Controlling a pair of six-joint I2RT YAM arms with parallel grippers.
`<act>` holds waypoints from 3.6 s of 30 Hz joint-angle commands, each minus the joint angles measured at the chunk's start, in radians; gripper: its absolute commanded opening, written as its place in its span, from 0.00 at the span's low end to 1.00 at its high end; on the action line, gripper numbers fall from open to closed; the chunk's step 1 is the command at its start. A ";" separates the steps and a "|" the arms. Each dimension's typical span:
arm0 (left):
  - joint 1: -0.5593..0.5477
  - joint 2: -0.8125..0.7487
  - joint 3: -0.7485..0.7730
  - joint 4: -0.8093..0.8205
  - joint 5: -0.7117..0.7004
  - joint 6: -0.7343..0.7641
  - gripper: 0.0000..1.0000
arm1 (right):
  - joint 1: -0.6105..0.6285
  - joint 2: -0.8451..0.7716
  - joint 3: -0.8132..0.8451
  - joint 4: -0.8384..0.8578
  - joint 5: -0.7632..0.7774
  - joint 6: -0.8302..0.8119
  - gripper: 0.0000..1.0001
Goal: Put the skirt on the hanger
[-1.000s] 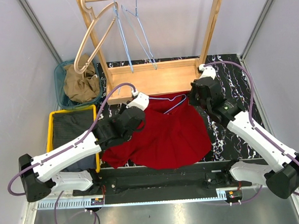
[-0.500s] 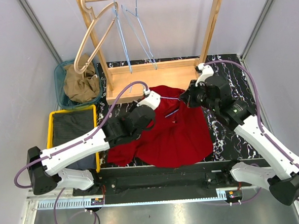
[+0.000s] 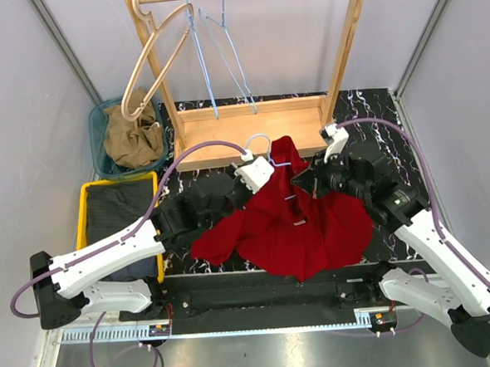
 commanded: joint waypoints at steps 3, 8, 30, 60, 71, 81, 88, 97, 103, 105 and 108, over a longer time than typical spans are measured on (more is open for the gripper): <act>-0.009 -0.033 -0.127 0.268 0.145 -0.060 0.00 | 0.007 -0.076 -0.124 -0.024 -0.042 -0.013 0.04; -0.008 -0.086 -0.247 0.333 0.195 -0.097 0.00 | 0.007 -0.119 -0.131 -0.067 -0.058 -0.080 0.36; 0.170 -0.099 -0.097 -0.041 0.827 0.057 0.00 | 0.065 -0.040 0.009 -0.033 -0.335 -0.341 0.54; 0.191 -0.145 -0.048 -0.236 0.904 0.149 0.00 | 0.206 -0.041 -0.071 0.037 -0.174 -0.413 0.59; 0.193 -0.148 -0.043 -0.250 0.887 0.149 0.00 | 0.220 -0.108 -0.051 0.019 -0.153 -0.424 0.61; 0.193 -0.154 -0.037 -0.255 0.908 0.146 0.00 | 0.219 -0.061 -0.017 -0.058 -0.196 -0.439 0.65; 0.193 -0.152 -0.035 -0.261 0.938 0.149 0.00 | 0.231 0.025 -0.014 -0.026 -0.170 -0.444 0.64; 0.193 -0.148 -0.035 -0.246 0.922 0.144 0.00 | 0.249 0.079 -0.019 0.025 -0.217 -0.419 0.26; 0.195 -0.180 -0.083 -0.132 0.745 0.083 0.00 | 0.252 0.051 -0.038 0.039 -0.177 -0.387 0.00; 0.195 -0.195 -0.106 -0.056 0.601 0.031 0.19 | 0.252 0.036 -0.046 0.043 -0.139 -0.382 0.00; 0.195 -0.220 -0.153 0.044 0.375 -0.040 0.68 | 0.252 0.007 -0.055 0.048 -0.092 -0.373 0.00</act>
